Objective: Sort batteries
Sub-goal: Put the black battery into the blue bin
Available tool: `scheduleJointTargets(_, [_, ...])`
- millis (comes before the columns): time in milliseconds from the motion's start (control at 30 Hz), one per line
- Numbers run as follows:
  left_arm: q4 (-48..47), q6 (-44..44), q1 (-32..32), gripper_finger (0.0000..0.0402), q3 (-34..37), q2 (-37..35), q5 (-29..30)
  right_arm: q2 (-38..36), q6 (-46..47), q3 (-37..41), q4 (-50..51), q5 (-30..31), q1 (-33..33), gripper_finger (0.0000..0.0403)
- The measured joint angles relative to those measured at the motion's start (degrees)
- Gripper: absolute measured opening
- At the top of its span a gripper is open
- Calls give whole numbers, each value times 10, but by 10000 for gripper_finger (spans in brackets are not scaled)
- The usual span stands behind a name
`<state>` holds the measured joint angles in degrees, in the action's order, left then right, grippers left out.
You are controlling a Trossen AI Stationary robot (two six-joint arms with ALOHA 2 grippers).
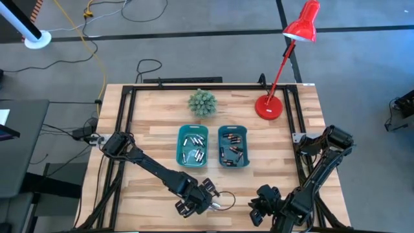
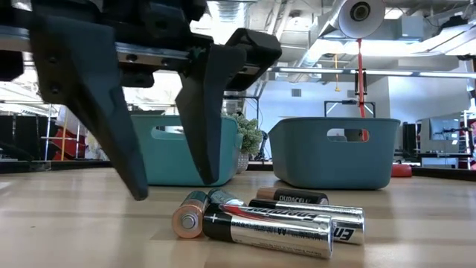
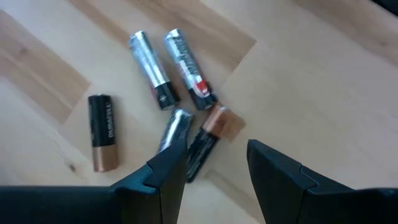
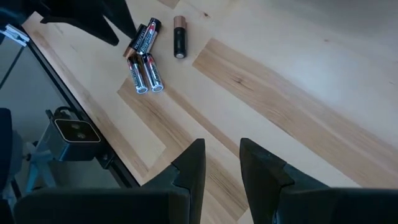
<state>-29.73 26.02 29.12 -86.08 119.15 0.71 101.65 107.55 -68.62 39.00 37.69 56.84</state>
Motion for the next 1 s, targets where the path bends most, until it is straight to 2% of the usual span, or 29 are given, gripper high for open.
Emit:
scheduleJointTargets(233, [-17, -5, -11, 162, 0, 12, -35, 0, 0, 0, -2, 0, 0, 115])
scheduleJointTargets(533, [-47, -42, -10, 160, 0, 11, -34, 0, -2, 0, -4, 0, 0, 115])
scheduleJointTargets(733, [-59, -79, -9, 126, 0, 12, -33, 0, -14, 0, -5, 0, -1, 115])
scheduleJointTargets(1000, [-63, -218, 3, 74, -3, 49, -51, 0, -27, 0, -7, 0, -1, 115])
